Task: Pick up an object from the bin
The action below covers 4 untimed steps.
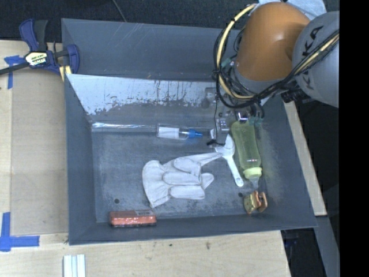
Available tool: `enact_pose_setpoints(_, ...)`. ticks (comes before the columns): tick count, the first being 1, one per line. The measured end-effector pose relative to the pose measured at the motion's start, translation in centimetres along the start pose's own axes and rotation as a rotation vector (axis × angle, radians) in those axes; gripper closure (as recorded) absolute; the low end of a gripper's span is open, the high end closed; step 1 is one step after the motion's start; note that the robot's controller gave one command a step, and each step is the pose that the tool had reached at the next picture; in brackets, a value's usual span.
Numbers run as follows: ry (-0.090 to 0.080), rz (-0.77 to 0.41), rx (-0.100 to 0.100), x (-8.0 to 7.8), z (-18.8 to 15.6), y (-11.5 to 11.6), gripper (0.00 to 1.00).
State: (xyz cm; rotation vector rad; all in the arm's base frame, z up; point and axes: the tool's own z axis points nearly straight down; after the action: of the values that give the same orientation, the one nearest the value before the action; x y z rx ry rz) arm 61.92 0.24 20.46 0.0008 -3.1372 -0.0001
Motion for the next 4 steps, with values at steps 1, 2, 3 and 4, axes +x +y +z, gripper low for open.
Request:
enact_pose_setpoints(1, -0.009, 0.0, 0.0, -0.1, -0.5, 0.0, 0.0)
enact_pose_setpoints(2, -0.011, 0.014, 0.0, 3.5, 6.9, -0.7, 0.0)
enact_pose_setpoints(3, 0.004, -0.125, -0.001, 7.7, 7.4, -2.0, 0.0)
enact_pose_setpoints(4, -0.009, -0.017, 0.0, 7.1, 5.8, -1.8, 0.0)
